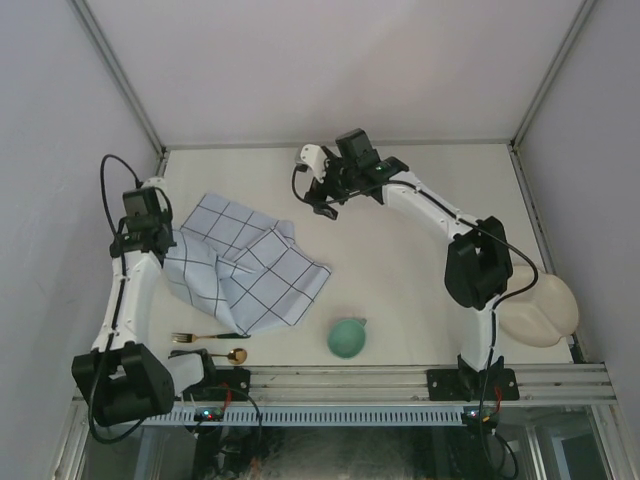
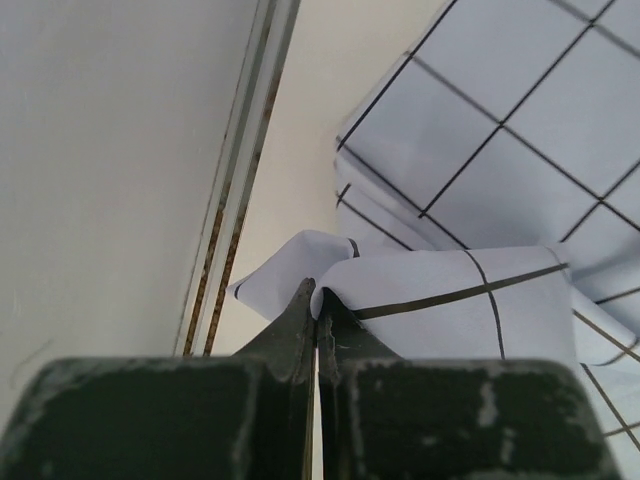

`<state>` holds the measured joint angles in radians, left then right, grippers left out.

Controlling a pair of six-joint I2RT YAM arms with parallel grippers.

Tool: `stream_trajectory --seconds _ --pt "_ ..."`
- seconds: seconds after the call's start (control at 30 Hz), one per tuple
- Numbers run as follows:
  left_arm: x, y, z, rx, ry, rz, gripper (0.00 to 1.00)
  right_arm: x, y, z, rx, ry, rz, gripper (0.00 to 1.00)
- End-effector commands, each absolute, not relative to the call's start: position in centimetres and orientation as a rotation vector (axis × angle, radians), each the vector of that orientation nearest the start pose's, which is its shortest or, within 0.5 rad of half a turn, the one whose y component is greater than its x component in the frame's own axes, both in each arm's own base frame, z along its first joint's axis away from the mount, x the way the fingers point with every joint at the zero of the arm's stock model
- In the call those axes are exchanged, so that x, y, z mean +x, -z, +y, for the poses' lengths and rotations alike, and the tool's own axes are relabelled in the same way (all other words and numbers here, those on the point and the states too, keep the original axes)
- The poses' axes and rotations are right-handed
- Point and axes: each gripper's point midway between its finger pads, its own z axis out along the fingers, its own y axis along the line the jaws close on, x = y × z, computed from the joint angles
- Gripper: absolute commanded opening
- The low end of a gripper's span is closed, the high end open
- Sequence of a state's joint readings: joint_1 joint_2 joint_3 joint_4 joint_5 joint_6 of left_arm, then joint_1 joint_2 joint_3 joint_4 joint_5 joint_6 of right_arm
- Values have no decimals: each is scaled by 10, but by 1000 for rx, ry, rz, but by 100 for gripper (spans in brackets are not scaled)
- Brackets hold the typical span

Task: Set the dinner table for one person
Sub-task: Flatten out the napkin at the center of the board.

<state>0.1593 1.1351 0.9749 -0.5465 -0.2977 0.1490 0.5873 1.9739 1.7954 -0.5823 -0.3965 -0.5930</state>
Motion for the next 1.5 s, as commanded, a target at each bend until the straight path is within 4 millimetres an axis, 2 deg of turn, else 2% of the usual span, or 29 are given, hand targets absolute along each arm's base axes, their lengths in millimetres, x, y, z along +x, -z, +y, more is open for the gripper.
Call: stream_trajectory --seconds 0.0,0.1,0.2,0.33,0.63,0.83,1.2,1.47 --pt "305 -178 119 -295 -421 2323 1 413 -191 387 -1532 -469 1510 94" --pt "309 -177 126 -312 -428 2323 0 402 -173 412 -1582 -498 1495 93" --pt "312 -179 131 -318 -450 2316 0 378 -159 436 -1621 -538 1464 93" --pt "314 -183 138 -349 -473 2308 0 353 -136 456 -1692 -491 1405 92" --pt "302 -201 166 -444 -542 2238 0 336 -119 472 -1753 -498 1368 91" --pt "296 -207 181 -508 -538 2206 0 323 -103 492 -1770 -524 1342 91" --pt "286 -204 193 -551 -556 2193 0 323 -88 507 -1799 -545 1308 91" --pt "281 -201 195 -565 -551 2199 0 339 -79 522 -1754 -512 1278 90"
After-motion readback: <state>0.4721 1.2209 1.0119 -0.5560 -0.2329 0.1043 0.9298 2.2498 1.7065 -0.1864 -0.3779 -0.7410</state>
